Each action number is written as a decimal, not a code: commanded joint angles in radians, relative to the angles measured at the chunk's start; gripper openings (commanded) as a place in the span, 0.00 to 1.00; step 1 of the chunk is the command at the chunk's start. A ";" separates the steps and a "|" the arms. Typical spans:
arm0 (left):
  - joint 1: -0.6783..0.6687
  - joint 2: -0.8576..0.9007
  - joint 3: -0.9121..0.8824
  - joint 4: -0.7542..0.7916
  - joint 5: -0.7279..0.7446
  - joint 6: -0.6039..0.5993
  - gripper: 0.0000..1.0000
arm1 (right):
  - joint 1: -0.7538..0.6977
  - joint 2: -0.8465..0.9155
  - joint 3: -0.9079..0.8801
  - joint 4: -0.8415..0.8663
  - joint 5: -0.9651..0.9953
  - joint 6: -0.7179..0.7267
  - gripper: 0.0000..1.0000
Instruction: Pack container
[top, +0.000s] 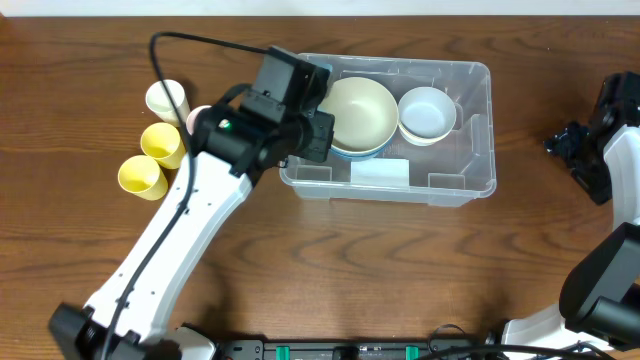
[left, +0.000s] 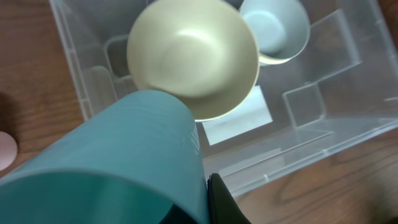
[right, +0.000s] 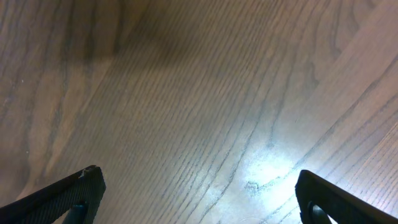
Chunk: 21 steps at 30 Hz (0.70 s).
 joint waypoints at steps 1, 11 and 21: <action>-0.002 0.038 0.004 -0.001 0.003 -0.011 0.06 | -0.006 0.003 -0.002 -0.001 0.009 0.014 0.99; -0.002 0.160 0.003 -0.005 0.003 0.015 0.06 | -0.006 0.003 -0.002 -0.001 0.009 0.014 0.99; -0.002 0.234 0.003 -0.005 0.002 0.015 0.08 | -0.006 0.003 -0.002 -0.001 0.009 0.014 0.99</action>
